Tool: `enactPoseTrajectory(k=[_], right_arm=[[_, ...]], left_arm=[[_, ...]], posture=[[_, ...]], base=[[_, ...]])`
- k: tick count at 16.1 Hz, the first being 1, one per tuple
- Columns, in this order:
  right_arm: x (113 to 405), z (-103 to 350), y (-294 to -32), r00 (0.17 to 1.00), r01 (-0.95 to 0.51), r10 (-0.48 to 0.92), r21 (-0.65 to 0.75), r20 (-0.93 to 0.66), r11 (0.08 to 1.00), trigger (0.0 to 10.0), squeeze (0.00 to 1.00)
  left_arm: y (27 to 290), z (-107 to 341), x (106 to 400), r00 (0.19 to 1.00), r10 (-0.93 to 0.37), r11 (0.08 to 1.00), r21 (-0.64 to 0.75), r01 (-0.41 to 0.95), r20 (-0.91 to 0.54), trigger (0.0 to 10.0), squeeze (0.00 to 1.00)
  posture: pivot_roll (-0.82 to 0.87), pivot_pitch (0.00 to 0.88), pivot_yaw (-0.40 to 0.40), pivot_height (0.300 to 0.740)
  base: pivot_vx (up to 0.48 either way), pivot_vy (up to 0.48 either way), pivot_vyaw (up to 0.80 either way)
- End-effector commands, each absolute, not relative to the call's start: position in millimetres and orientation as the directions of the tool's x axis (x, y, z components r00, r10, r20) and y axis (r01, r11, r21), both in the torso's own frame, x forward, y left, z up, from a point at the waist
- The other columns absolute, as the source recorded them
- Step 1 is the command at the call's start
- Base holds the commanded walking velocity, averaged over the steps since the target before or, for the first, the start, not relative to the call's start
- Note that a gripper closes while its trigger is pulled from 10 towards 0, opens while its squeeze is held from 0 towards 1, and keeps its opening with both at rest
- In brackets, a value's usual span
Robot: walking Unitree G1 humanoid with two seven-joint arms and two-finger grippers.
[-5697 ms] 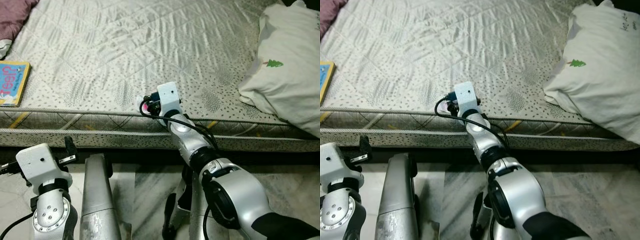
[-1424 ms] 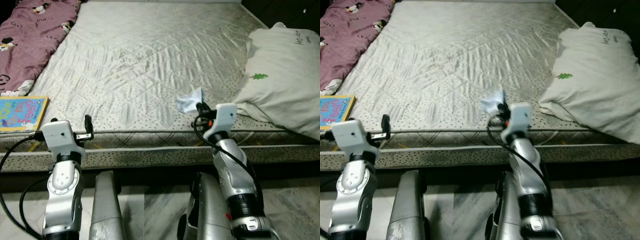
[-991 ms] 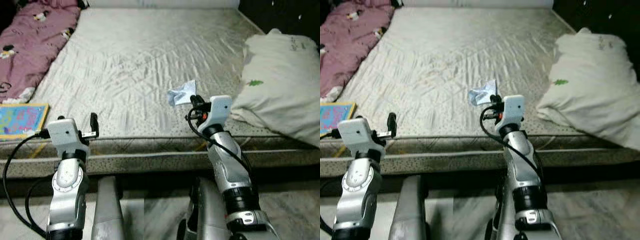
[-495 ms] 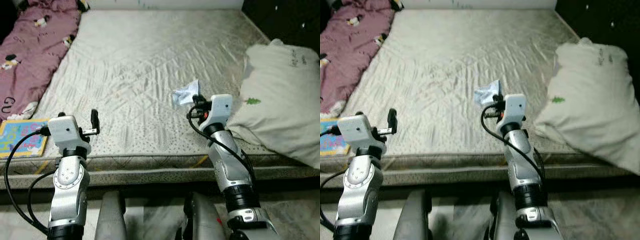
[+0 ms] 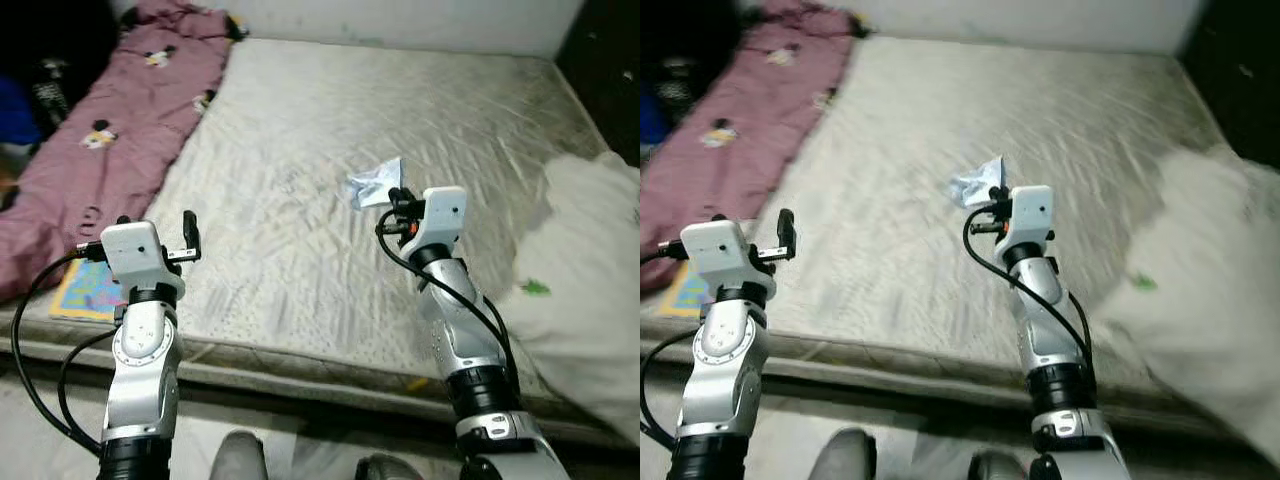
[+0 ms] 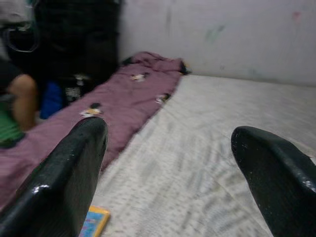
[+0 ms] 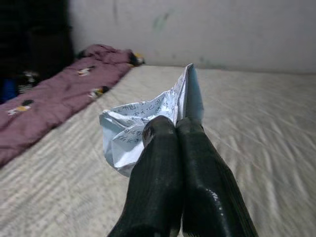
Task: Clean up the room
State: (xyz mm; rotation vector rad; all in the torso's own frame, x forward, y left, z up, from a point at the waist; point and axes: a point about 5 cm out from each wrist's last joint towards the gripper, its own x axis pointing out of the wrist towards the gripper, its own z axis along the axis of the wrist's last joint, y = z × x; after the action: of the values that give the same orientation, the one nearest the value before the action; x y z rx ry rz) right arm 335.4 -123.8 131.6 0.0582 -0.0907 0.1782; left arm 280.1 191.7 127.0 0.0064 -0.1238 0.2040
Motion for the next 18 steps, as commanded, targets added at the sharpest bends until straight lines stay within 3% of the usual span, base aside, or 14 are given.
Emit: enactPoseTrajectory(k=[1,12,13,15,18], right_arm=[[336,131,-123,0.981,-0.173,0.168,0.045,0.094,0.984,10.0,0.00],[343,113,-126,0.995,-0.096,0.095,-0.025,-0.042,0.995,10.0,0.00],[343,116,-118,0.988,-0.146,0.148,0.057,-0.033,0.988,10.0,0.00],[345,115,-116,0.993,-0.108,0.106,-0.021,-0.056,0.994,10.0,0.00],[340,114,-114,0.986,-0.163,0.165,0.050,-0.037,0.985,10.0,0.00]], left_arm=[[194,120,279,0.975,0.205,0.979,-0.006,-0.205,0.088,10.0,0.00],[190,119,282,0.982,0.167,0.985,-0.048,-0.163,0.084,10.0,0.00],[188,119,283,0.984,0.156,0.986,-0.067,-0.151,0.086,10.0,0.00],[187,119,283,0.985,0.145,0.987,-0.080,-0.138,0.090,10.0,0.00],[185,120,283,0.986,0.140,0.988,-0.084,-0.132,0.092,10.0,0.00]], posture=[[0.12,0.000,-0.011,0.740],[0.12,0.000,-0.012,0.740],[0.12,0.000,-0.013,0.740],[0.12,0.000,-0.014,0.740],[0.12,0.000,-0.014,0.740]], base=[[0.000,0.000,0.00],[0.000,0.000,0.00],[0.000,0.000,0.00],[0.000,0.459,0.00],[0.000,0.480,0.00]])
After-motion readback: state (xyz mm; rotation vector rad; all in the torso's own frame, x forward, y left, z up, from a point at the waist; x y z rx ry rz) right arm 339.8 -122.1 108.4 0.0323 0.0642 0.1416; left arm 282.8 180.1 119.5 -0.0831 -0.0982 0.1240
